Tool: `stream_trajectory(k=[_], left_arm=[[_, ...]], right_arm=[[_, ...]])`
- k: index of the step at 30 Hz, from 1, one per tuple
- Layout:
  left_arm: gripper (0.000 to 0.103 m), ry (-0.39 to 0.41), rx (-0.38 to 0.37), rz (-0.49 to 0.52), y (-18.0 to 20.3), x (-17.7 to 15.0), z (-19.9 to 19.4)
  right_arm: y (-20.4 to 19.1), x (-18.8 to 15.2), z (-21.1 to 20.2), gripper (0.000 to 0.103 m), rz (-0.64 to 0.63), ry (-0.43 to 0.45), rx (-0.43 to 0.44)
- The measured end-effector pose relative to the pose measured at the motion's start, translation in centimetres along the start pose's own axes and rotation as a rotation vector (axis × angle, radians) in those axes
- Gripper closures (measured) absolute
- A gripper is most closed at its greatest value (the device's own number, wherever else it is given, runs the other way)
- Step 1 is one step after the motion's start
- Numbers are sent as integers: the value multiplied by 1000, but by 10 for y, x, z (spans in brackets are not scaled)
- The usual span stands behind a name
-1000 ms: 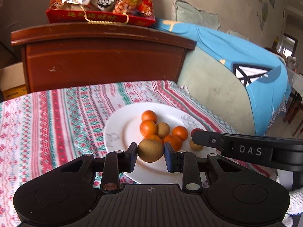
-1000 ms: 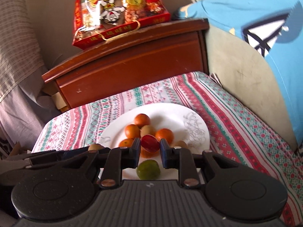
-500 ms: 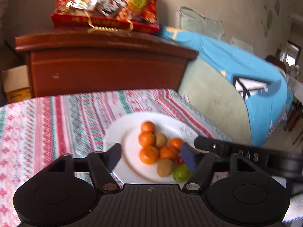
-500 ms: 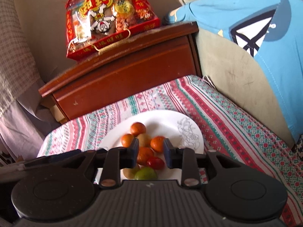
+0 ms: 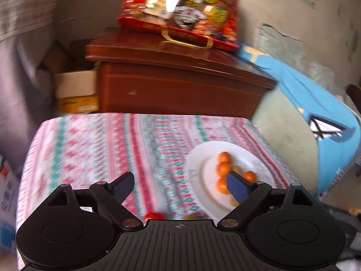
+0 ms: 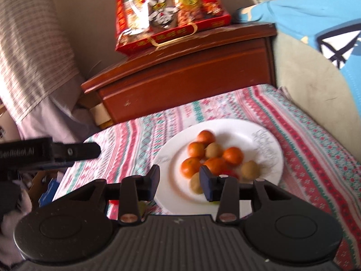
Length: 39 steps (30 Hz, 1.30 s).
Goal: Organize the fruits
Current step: 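Move both grippers back to the last fruits on the cloth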
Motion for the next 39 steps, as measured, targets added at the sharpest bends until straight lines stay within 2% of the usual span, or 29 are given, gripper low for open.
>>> stream_trajectory(k=[3, 6, 15, 22, 31, 36, 39], left_arm=[[13, 9, 33, -60, -20, -2, -5], [13, 4, 66, -71, -32, -4, -5], [13, -33, 84, -108, -44, -19, 2], [12, -59, 116, -101, -53, -28, 6], [12, -90, 115, -99, -56, -36, 12], [12, -97, 124, -65, -53, -40, 16], [12, -112, 132, -38, -51, -43, 19]], right_arm=[[-12, -8, 3, 62, -30, -20, 28], [-21, -13, 7, 62, -47, -37, 47], [-38, -29, 21, 62, -88, -88, 84], [-51, -37, 35, 62, -116, -123, 93], [-57, -47, 55, 63, -140, -148, 70], [-60, -49, 62, 74, -152, -143, 58], [-60, -49, 61, 74, -158, -141, 64]])
Point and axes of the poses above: each gripper's, at about its wrist camera, not at the fingertips, and z roughly the way its jaws point, y to its right, x to its top, the point moved 7 cm from there along z, roughly the way its jaws point, and after that the axes turned 4 degrees about -y, right-handed, at the moved point
